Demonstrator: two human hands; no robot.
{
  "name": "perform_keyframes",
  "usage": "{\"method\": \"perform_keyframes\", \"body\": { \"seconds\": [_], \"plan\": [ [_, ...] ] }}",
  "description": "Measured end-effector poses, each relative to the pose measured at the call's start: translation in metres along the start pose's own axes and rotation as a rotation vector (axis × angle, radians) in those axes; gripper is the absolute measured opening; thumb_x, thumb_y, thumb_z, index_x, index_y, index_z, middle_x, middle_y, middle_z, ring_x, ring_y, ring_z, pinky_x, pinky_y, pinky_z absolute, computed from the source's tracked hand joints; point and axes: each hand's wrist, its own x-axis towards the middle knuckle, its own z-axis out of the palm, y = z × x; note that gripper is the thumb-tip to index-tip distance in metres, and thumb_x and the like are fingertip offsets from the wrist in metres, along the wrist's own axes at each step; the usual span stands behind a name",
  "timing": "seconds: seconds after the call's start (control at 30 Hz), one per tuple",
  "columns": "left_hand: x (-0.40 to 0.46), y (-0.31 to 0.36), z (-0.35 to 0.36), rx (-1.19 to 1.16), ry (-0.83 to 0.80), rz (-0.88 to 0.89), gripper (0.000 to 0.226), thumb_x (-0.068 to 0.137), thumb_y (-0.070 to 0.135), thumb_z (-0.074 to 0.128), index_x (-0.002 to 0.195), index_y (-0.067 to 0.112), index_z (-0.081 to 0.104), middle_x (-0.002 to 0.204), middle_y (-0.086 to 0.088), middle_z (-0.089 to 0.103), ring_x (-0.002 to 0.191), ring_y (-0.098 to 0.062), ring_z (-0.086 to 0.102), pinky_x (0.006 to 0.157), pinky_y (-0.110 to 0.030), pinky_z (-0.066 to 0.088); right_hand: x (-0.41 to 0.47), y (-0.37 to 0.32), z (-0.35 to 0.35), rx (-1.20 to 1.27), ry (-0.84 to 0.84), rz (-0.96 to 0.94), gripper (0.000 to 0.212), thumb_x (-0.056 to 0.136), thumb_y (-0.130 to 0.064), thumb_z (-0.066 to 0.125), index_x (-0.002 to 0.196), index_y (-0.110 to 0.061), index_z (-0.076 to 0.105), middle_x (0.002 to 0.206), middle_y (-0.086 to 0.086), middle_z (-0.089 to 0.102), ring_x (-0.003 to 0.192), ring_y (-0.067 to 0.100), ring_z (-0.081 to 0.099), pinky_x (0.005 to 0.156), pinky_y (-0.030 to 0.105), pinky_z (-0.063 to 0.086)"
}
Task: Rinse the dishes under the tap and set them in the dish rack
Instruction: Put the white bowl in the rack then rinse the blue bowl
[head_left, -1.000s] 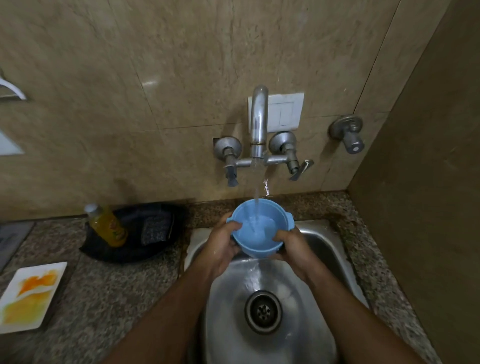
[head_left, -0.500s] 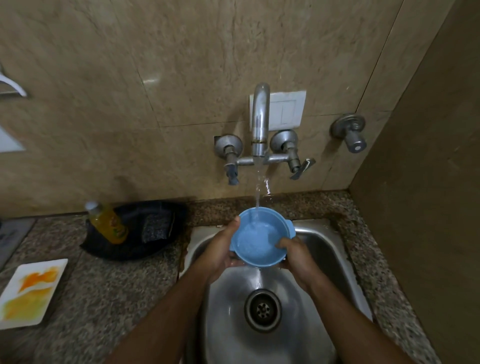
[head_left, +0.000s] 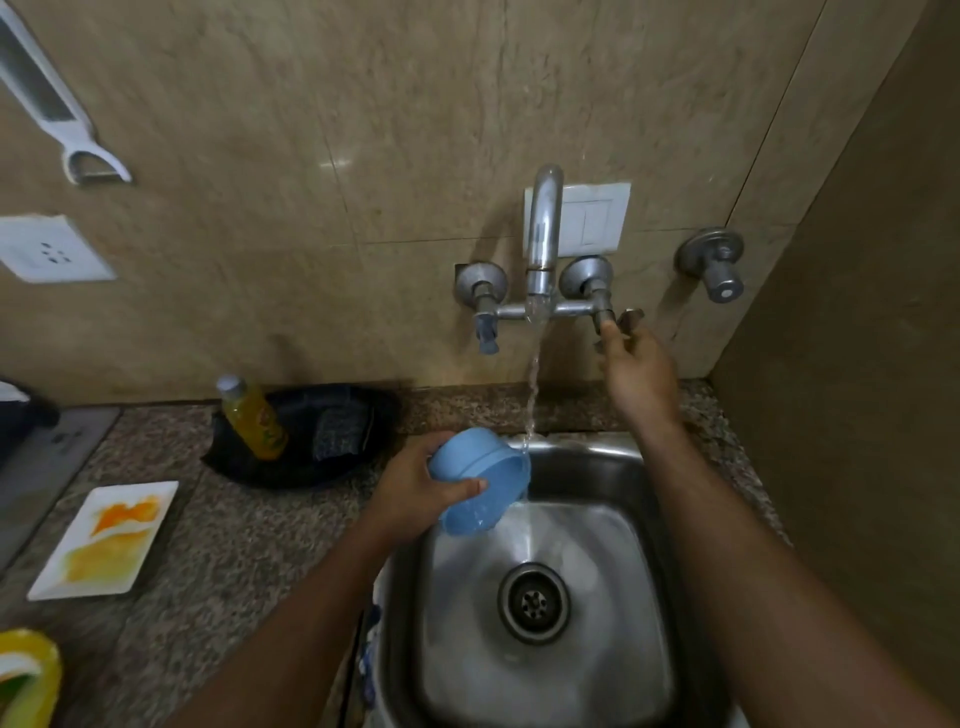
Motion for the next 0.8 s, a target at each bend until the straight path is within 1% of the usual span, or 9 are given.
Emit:
{"method": "perform_keyframes", "body": {
  "seconds": [0.07,0.17,0.3,0.43,0.57,0.63,0.7,0.73,0.8],
  "plan": [
    [-0.010,-0.009,-0.001,0.071,0.038,0.074,0.073,0.055,0.038,0.093,0.120,0.028,0.061,0.117,0.008,0.061,0.103,-0.006,0.061,0.088,-0.026,0.053,0.003,-0.003,0.004,-0.139,0.060,-0.051,0.035,0.098,-0.052,0.043,0.108,-0.024,0.063,0.086,-0.006,0.067,0.081,0.016,0.064,0.073,0.037,0.053],
    [-0.026,-0.016,-0.004,0.178,0.078,0.206,0.076,0.057,0.031,0.094,0.124,0.023,0.058,0.118,0.010,0.056,0.104,-0.003,0.054,0.087,-0.006,0.040,0.005,-0.001,0.006,-0.246,0.130,-0.121,0.031,0.099,-0.044,0.042,0.101,-0.021,0.063,0.082,-0.003,0.068,0.078,0.020,0.064,0.070,0.037,0.053],
    [-0.039,-0.027,-0.008,0.249,0.074,0.271,0.080,0.057,0.030,0.093,0.127,0.022,0.057,0.118,0.010,0.053,0.105,-0.001,0.050,0.086,-0.002,0.034,0.005,-0.001,0.006,-0.407,0.167,-0.238,0.026,0.099,-0.038,0.043,0.104,-0.019,0.061,0.079,-0.003,0.061,0.072,0.021,0.057,0.062,0.031,0.042],
    [-0.047,-0.027,-0.010,0.250,0.077,0.290,0.080,0.054,0.028,0.094,0.125,0.022,0.058,0.112,0.012,0.053,0.101,-0.001,0.051,0.082,0.002,0.031,0.002,-0.004,0.004,-0.544,0.176,-0.293,0.027,0.100,-0.038,0.041,0.107,-0.018,0.058,0.077,0.001,0.060,0.069,0.023,0.056,0.059,0.030,0.037],
    [-0.051,-0.023,-0.012,0.254,0.075,0.309,0.080,0.054,0.029,0.093,0.125,0.024,0.057,0.112,0.014,0.052,0.100,0.004,0.049,0.083,-0.003,0.034,-0.007,-0.008,-0.004,-0.509,0.098,-0.297,0.028,0.100,-0.035,0.044,0.124,-0.024,0.053,0.085,0.000,0.061,0.077,0.024,0.059,0.064,0.031,0.041],
    [-0.053,-0.019,-0.013,0.237,0.070,0.302,0.079,0.054,0.032,0.093,0.123,0.028,0.056,0.112,0.016,0.052,0.100,0.008,0.049,0.084,-0.004,0.035,-0.026,-0.001,-0.004,-0.447,0.065,-0.207,0.036,0.097,-0.029,0.049,0.133,-0.025,0.047,0.092,0.000,0.061,0.081,0.024,0.058,0.069,0.032,0.041],
    [-0.052,-0.016,-0.015,0.155,0.066,0.283,0.076,0.051,0.037,0.090,0.119,0.038,0.056,0.115,0.015,0.057,0.106,0.005,0.053,0.091,-0.015,0.042,-0.055,0.021,0.001,-0.426,-0.035,-0.106,0.045,0.092,-0.024,0.057,0.136,-0.022,0.044,0.101,0.001,0.062,0.094,0.026,0.061,0.075,0.031,0.042],
    [-0.051,-0.015,-0.016,0.105,0.054,0.268,0.074,0.050,0.038,0.089,0.117,0.040,0.057,0.117,0.013,0.060,0.110,-0.001,0.056,0.095,-0.025,0.046,-0.071,0.035,0.005,-0.396,-0.174,-0.087,0.052,0.088,-0.020,0.062,0.137,-0.023,0.044,0.107,-0.001,0.061,0.102,0.025,0.062,0.079,0.032,0.045],
    [-0.049,-0.013,-0.021,0.041,0.023,0.254,0.074,0.050,0.035,0.089,0.118,0.039,0.059,0.122,0.008,0.063,0.115,-0.011,0.060,0.098,-0.042,0.050,-0.098,0.058,0.012,-0.271,-0.596,-0.100,0.071,0.081,-0.007,0.065,0.142,-0.029,0.037,0.123,-0.002,0.060,0.112,0.018,0.061,0.086,0.033,0.050]
  ]
}}
